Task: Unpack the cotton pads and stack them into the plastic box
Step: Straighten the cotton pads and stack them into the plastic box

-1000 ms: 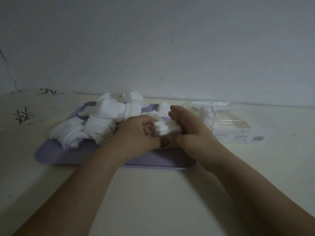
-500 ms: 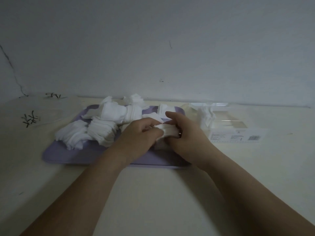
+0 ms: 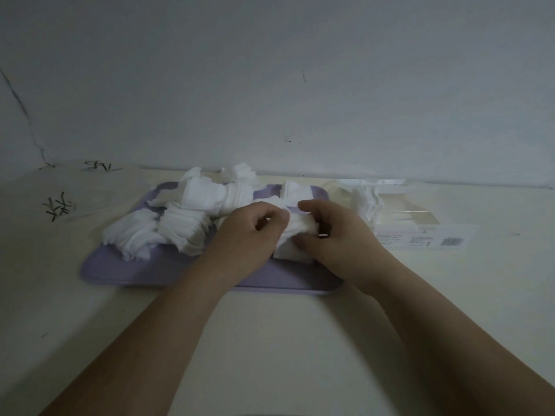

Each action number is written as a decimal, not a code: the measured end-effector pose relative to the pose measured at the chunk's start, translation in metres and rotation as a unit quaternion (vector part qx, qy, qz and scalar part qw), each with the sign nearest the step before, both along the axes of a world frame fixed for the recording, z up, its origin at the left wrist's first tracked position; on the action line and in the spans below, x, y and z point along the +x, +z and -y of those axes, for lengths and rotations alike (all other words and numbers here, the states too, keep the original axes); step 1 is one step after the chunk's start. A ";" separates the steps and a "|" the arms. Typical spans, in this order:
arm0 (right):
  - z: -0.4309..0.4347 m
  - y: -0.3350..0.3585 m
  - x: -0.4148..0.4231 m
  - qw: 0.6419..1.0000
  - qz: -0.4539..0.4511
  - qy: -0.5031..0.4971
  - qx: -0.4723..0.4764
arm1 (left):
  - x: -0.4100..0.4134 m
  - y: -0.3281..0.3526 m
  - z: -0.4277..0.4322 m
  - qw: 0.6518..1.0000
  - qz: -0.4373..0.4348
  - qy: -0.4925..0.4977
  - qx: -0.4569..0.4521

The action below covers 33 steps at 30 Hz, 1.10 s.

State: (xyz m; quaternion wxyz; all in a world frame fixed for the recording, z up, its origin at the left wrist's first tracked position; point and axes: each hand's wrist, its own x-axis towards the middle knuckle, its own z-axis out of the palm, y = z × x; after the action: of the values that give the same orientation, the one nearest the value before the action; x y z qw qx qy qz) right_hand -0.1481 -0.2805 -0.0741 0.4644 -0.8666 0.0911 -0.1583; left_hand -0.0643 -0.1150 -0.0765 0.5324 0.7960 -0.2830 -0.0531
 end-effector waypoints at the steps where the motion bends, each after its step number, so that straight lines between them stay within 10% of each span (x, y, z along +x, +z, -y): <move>1: 0.001 0.000 0.000 0.999 0.007 -0.004 0.034 | -0.001 0.002 -0.001 1.000 -0.015 0.000 -0.013; 10: 0.025 0.034 -0.012 0.953 0.109 -0.013 0.282 | -0.001 0.029 0.016 0.986 -0.076 -0.078 -0.129; 16: 0.048 0.060 -0.033 0.952 0.105 0.023 0.287 | -0.009 0.057 0.059 0.981 -0.109 -0.103 -0.125; 22: 0.081 0.063 -0.039 0.940 0.195 -0.259 0.108 | -0.010 0.059 0.107 0.999 -0.015 -0.008 -0.051; 26: 0.106 0.041 -0.028 0.930 0.082 -0.347 -0.093 | -0.005 0.040 0.123 0.997 0.023 0.010 0.068; 33: 0.107 0.034 -0.020 0.928 -0.077 -0.342 -0.129 | -0.011 0.016 0.138 0.999 0.022 -0.011 0.045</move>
State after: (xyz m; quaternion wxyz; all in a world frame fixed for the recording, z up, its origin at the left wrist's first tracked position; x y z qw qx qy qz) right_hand -0.1684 -0.3873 -0.0398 0.2582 -0.8446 0.3964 -0.2508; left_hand -0.0754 -0.2532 -0.0604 0.4894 0.8169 -0.3004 -0.0539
